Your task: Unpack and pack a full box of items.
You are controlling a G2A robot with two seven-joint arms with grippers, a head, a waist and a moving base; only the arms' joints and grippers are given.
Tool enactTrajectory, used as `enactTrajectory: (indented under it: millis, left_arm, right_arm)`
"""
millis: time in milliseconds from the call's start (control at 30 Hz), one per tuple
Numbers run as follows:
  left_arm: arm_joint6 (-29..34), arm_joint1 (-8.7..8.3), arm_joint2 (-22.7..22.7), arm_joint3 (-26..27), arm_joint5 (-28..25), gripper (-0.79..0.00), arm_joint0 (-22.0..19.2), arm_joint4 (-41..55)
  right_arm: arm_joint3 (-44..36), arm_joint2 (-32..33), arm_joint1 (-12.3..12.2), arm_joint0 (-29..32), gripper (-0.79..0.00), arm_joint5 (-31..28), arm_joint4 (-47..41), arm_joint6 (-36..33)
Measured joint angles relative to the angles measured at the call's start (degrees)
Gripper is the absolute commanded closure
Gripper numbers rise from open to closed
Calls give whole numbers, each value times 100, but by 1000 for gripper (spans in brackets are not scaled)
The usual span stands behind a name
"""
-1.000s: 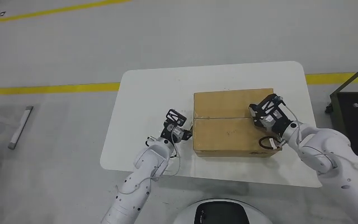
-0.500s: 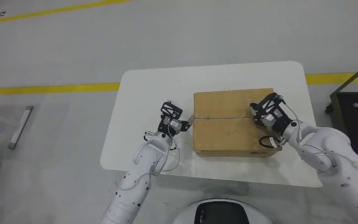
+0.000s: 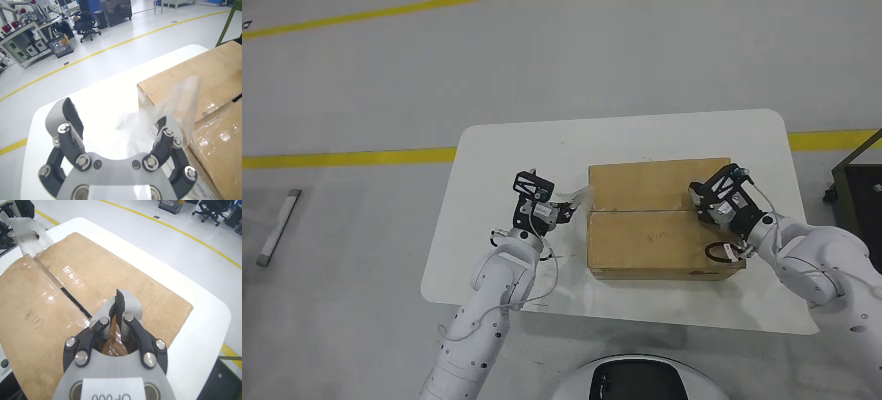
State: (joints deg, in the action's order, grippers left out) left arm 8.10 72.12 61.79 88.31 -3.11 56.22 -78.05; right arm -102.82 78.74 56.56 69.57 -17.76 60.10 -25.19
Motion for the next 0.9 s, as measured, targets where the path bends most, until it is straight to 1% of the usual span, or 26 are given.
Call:
enactTrajectory:
  millis: [300,533,700,900]
  left_arm:
    - [131,77,-58,217,-113,-785,-240,111]
    - [273,159,-237,358,-239,-785,-466,168]
    - [306,246,-489,278,-383,-785,-712,174]
    - [292,389,-880,96,-455,-785,-1040,193]
  right_arm:
    - [37,44,16,-24,0,-33,-29,-7]
    - [17,155,23,10,0,8,-101,6]
    - [-54,473,3,96,0,64,-256,18]
    - [-91,1134,-42,332,0,233,-450,62]
